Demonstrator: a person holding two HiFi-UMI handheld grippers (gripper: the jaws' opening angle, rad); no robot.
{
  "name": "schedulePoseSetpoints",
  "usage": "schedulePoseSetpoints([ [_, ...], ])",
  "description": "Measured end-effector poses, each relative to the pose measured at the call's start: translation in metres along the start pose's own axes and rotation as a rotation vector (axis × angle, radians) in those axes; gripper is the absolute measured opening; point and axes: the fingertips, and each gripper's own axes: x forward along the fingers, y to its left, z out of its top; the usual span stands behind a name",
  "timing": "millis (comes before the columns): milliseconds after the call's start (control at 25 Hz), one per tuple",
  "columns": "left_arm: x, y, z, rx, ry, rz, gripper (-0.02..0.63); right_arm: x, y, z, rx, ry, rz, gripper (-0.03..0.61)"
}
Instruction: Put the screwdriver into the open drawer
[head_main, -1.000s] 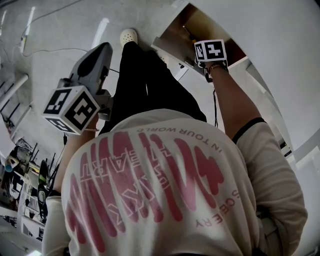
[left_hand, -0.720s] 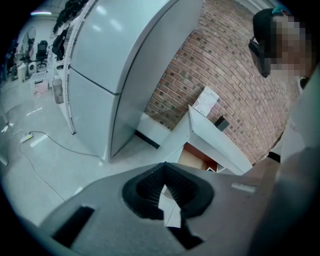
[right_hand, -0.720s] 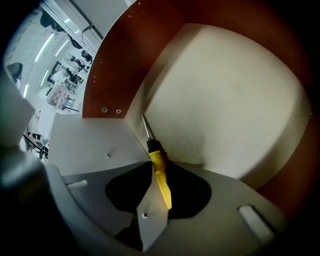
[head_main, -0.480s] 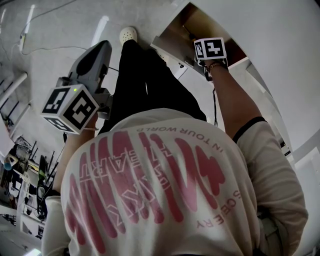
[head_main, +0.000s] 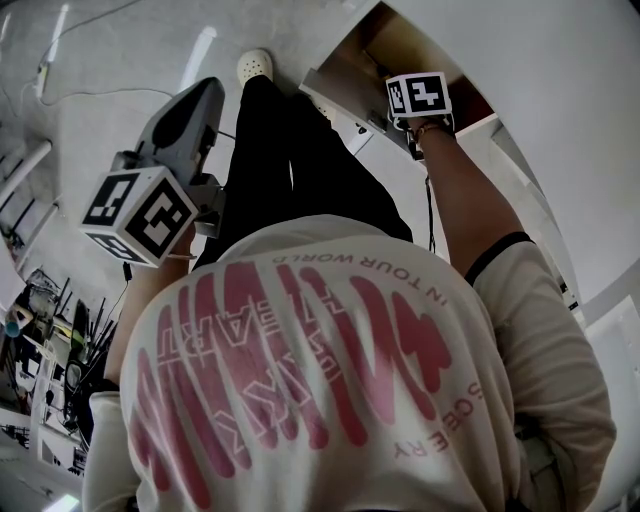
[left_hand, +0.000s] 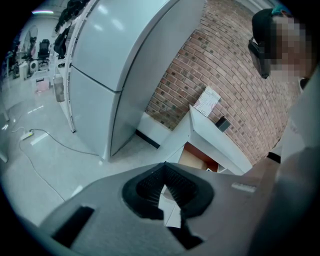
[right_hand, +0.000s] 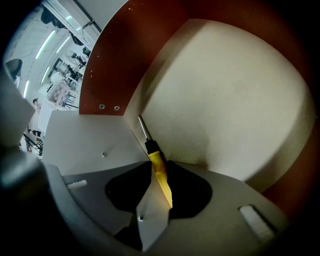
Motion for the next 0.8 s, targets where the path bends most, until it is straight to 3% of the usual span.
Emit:
schedulePoseSetpoints([
  [800, -0.0052, -0.004, -0.0086, 0.017, 0.0, 0.002, 0.003, 0.0049, -0.003, -0.004, -0.064, 0.006, -0.04, 0.129],
])
